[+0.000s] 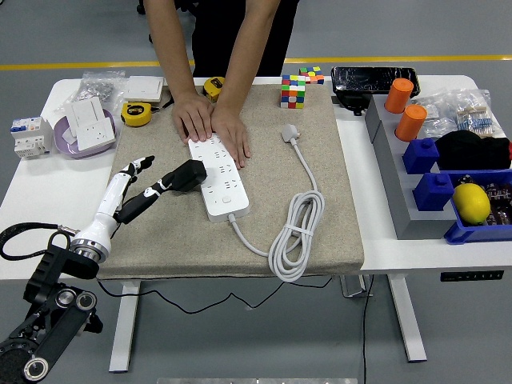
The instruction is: Pick up the plug,place it near the board,insert it into the board,press the button
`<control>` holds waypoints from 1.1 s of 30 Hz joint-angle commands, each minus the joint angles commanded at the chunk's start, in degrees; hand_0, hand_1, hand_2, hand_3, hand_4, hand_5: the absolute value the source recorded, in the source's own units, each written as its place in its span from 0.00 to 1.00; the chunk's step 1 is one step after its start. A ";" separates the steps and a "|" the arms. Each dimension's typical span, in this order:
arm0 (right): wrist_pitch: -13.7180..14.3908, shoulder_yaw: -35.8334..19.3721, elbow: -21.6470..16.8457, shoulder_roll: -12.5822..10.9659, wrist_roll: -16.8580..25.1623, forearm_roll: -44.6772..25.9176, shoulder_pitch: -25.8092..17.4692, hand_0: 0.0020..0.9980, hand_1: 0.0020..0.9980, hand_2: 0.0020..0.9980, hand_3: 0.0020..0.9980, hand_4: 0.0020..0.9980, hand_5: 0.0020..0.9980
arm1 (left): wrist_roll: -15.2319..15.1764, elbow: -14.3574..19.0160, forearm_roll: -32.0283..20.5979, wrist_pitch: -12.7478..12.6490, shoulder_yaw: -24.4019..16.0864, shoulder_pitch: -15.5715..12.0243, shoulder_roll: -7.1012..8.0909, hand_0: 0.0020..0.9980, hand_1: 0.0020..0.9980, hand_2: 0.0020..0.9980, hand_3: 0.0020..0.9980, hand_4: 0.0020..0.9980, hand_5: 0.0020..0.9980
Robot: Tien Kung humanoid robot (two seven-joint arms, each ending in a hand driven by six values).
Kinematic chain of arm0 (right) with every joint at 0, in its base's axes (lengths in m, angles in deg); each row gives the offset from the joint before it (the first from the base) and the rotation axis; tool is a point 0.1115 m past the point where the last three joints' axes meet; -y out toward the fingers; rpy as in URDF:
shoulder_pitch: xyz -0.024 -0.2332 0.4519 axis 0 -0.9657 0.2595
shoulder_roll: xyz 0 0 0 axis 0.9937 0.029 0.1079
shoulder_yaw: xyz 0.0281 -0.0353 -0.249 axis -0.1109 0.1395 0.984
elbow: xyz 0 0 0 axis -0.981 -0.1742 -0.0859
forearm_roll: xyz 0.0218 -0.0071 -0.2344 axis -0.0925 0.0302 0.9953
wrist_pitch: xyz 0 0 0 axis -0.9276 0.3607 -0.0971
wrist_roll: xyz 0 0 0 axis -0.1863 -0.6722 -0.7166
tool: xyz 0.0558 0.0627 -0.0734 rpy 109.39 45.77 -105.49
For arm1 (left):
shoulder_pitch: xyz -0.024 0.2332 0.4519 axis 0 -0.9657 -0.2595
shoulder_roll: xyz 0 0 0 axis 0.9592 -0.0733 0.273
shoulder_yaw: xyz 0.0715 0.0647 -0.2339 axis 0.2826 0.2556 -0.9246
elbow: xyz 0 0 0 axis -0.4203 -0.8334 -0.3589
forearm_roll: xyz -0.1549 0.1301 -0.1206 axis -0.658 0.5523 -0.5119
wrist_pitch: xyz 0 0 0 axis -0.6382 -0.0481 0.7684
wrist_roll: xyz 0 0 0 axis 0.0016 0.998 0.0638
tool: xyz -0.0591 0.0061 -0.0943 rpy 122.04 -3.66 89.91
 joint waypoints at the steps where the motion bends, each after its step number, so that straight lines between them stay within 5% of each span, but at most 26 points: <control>1: 0.00 0.03 0.00 0.01 0.01 -0.03 0.03 0.62 0.58 0.61 0.53 0.84 0.59 | 0.06 -0.38 0.12 0.04 0.46 0.22 0.05 0.98 1.00 0.94 0.91 1.00 0.93; 33: -0.15 0.07 0.00 -0.06 -0.47 0.93 -0.16 0.62 0.58 0.61 0.53 0.85 0.60 | 0.75 -6.20 3.56 0.85 6.95 7.03 -2.11 1.00 1.00 0.92 0.89 1.00 0.99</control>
